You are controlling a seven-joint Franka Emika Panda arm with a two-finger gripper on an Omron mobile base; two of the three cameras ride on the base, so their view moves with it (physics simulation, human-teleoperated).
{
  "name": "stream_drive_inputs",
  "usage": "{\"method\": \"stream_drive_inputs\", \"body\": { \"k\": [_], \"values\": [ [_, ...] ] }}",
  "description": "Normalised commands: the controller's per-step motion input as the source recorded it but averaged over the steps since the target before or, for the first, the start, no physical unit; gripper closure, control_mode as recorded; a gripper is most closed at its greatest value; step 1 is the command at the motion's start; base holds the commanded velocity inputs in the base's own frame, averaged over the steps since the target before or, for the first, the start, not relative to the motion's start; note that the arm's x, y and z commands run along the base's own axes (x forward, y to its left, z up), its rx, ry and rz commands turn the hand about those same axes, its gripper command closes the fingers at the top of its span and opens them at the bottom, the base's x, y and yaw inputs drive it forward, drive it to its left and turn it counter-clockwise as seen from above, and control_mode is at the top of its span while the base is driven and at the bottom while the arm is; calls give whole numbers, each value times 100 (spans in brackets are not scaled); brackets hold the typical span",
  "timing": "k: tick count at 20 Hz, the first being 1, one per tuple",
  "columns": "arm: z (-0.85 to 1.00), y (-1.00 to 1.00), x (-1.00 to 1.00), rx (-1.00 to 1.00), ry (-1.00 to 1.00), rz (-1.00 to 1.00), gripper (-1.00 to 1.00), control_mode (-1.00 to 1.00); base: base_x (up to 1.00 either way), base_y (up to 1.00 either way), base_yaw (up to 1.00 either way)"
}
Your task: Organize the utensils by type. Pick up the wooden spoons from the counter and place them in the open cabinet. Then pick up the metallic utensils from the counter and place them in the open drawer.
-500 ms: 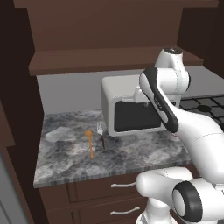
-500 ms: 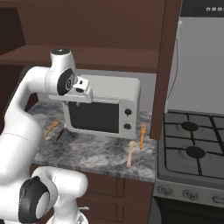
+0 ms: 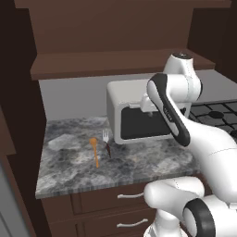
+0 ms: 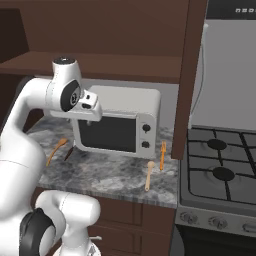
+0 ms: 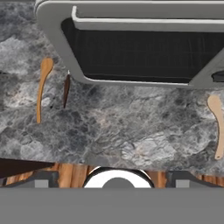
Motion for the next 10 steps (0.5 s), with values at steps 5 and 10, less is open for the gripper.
{"method": "stream_drive_inputs", "body": {
  "k": [5, 10],
  "values": [
    [-9, 24, -19, 1, 0, 0, -100, -100, 0, 0, 0],
    [-19, 45, -11, 9, 2, 0, -100, -100, 0, 0, 0]
  ]
}}
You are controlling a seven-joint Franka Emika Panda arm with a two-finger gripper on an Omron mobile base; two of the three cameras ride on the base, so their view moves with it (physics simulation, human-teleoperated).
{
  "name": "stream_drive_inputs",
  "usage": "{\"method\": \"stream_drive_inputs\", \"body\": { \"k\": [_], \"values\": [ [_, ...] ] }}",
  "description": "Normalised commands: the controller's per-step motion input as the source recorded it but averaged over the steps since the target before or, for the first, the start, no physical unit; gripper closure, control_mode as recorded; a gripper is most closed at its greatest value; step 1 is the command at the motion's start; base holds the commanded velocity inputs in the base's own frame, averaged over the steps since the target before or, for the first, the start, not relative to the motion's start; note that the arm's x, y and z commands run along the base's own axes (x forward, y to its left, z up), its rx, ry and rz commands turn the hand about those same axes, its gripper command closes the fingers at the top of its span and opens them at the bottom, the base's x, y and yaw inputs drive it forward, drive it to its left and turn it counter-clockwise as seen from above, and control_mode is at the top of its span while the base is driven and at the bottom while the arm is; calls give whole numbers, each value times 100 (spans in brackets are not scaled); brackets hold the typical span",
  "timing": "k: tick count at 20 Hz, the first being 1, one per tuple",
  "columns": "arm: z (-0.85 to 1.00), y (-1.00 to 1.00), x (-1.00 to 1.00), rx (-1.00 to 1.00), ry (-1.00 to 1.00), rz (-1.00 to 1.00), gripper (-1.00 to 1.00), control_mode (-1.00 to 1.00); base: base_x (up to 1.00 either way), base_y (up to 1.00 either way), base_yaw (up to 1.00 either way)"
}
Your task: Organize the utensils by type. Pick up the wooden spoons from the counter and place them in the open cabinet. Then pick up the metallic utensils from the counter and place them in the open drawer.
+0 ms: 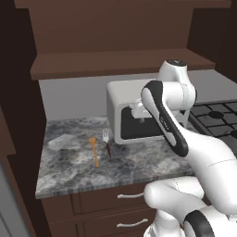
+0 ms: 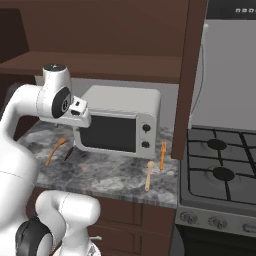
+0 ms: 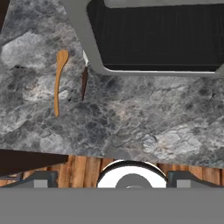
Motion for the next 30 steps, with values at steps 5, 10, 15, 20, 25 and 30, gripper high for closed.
{"method": "stream_drive_inputs", "body": {
  "k": [5, 10, 15, 20, 25, 30],
  "values": [
    [-25, 41, -2, 6, 1, 0, -100, -100, 0, 0, 0],
    [-26, 38, 0, 0, 2, 0, -100, -100, 0, 0, 0],
    [-29, 42, 2, -1, 2, 0, -100, -100, 0, 0, 0],
    [-30, 41, 6, 0, 3, 0, -100, -100, 0, 0, 0],
    [-30, 47, 15, 0, 5, 0, -100, -100, 0, 0, 0],
    [-36, 46, 16, 0, 5, 0, -100, -100, 0, 0, 0]
  ]
}}
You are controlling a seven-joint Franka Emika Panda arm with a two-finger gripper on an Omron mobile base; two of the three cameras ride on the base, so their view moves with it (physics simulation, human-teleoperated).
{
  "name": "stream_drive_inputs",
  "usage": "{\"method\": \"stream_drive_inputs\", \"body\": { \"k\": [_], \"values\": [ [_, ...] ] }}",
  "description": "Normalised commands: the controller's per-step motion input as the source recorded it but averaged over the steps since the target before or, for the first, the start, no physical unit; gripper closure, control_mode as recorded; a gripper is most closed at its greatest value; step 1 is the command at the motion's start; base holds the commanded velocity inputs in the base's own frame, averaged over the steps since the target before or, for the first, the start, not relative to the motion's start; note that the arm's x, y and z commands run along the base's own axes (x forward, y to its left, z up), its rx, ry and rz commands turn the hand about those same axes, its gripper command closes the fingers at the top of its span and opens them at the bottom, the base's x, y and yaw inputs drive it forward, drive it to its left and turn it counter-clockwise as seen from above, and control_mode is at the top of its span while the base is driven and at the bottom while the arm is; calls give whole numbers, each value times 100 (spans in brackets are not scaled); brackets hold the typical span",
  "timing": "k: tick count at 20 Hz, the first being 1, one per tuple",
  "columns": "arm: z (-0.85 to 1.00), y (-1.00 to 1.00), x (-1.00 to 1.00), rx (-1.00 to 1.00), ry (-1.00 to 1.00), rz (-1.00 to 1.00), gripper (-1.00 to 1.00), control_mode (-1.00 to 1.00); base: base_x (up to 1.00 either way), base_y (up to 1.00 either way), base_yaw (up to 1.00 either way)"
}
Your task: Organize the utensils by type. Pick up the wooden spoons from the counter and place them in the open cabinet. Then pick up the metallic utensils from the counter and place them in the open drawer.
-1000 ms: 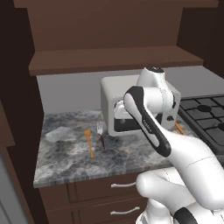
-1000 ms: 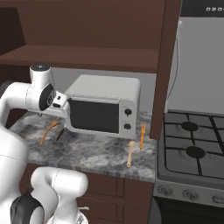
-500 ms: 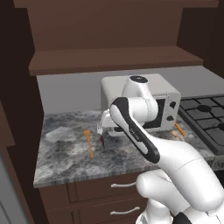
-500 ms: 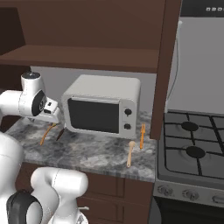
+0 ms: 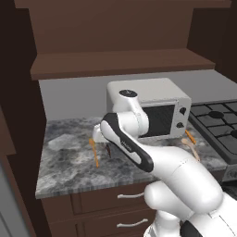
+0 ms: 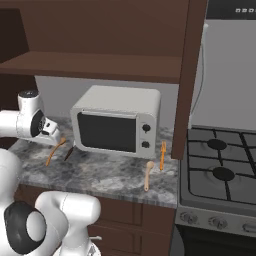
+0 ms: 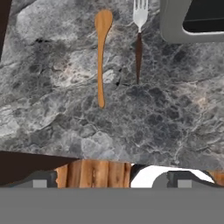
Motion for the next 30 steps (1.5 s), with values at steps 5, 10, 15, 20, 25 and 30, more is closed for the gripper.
{"method": "stream_drive_inputs", "body": {
  "k": [5, 10, 15, 20, 25, 30],
  "values": [
    [-34, 38, 25, -4, 1, 0, -100, -100, 0, 0, 0],
    [-27, 28, 39, -7, 1, -3, -100, -100, 0, 0, 0],
    [-19, 24, 35, -7, 1, -6, -100, -100, 0, 0, 0],
    [-16, 16, 32, -1, 0, -12, -100, -100, 0, 0, 0],
    [-18, 11, 35, -2, 0, -10, -100, -100, 0, 0, 0],
    [-21, 4, 39, 0, 0, -7, -100, -100, 0, 0, 0]
  ]
}}
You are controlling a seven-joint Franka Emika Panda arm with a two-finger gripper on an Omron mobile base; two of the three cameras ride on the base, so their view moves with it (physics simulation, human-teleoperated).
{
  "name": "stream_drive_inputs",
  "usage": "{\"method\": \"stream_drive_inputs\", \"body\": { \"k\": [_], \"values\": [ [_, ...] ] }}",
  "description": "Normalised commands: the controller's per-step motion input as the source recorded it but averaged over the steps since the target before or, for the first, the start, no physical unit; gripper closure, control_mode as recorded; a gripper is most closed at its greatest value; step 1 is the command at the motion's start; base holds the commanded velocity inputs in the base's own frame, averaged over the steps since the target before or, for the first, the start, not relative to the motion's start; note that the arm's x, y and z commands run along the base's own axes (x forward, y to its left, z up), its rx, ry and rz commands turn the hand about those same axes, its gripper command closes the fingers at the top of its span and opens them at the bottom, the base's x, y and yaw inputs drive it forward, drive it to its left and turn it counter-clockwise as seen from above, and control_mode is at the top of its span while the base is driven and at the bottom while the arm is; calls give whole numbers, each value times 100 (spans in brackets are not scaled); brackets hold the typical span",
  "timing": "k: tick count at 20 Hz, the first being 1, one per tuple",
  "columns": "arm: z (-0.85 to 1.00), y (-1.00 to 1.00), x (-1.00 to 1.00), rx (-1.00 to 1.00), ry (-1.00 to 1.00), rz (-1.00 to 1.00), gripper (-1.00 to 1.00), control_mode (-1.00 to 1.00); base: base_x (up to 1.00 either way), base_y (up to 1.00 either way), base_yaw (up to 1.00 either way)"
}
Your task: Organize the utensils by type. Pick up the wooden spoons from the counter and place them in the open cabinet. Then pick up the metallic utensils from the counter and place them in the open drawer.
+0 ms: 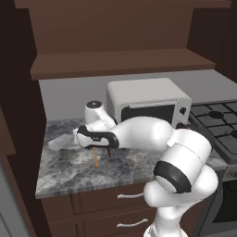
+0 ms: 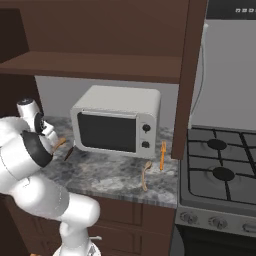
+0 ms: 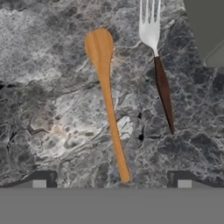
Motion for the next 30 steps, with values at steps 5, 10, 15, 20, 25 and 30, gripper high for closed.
{"method": "stream_drive_inputs", "body": {
  "k": [5, 10, 15, 20, 25, 30],
  "values": [
    [-24, 2, 43, 0, 0, -6, -100, -100, 0, 0, 0],
    [-33, 0, 49, 0, 2, 0, -100, -100, 0, 0, 0],
    [-33, 0, 42, 0, 8, 0, -100, -100, 0, 0, 0],
    [-30, 1, 5, 0, 6, 0, -100, -100, 0, 0, 0],
    [-28, 6, 2, 0, 2, 0, -100, -100, 0, 0, 0],
    [-29, 2, 11, 0, 3, 0, -100, -100, 0, 0, 0]
  ]
}}
